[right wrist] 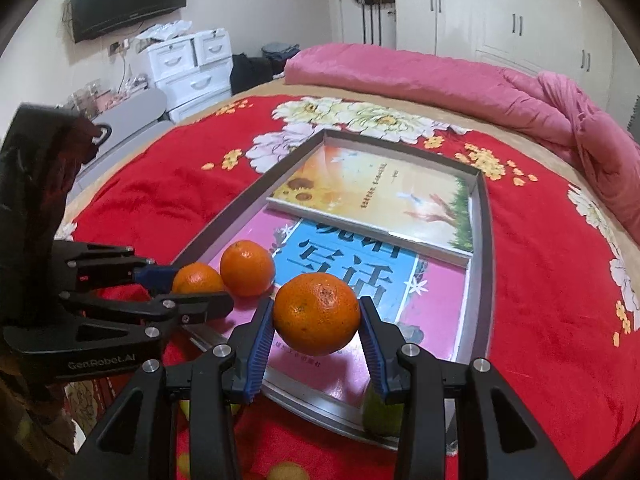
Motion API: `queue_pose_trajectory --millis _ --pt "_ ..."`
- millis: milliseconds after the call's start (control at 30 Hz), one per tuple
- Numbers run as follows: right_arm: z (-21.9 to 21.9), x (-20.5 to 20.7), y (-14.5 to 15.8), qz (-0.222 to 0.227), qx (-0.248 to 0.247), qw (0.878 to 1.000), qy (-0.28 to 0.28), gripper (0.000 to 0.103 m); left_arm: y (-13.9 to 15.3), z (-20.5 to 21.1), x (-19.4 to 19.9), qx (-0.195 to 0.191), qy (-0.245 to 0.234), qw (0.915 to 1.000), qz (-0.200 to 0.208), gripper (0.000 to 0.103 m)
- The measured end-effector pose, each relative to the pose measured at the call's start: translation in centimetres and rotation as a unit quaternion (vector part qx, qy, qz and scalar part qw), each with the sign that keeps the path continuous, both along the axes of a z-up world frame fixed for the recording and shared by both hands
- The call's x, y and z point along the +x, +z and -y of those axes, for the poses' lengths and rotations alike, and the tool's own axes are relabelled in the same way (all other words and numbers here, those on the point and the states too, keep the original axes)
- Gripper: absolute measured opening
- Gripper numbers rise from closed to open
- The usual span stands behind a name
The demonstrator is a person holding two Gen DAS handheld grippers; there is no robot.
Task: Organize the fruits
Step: 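Lift and carry both held mandarins over the tray beside the placed fruit, then lower the mandarins onto the tray and open both grippers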
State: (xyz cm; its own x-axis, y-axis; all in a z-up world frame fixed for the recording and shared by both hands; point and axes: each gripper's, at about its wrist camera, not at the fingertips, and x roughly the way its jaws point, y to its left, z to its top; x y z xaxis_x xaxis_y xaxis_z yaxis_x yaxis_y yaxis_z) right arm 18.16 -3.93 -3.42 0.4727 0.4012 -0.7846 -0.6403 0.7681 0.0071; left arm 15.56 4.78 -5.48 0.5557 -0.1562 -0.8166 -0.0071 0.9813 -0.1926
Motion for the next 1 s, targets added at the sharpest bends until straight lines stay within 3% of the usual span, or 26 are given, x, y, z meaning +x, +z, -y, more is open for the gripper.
queue_pose_trajectory --millis 1000 --pt "-1.4 -0.7 -2.1 -0.001 -0.048 0.999 0.023 0.042 -0.1 0.0 0.0 -0.005 0.000 1.0000 -0.001 0.032"
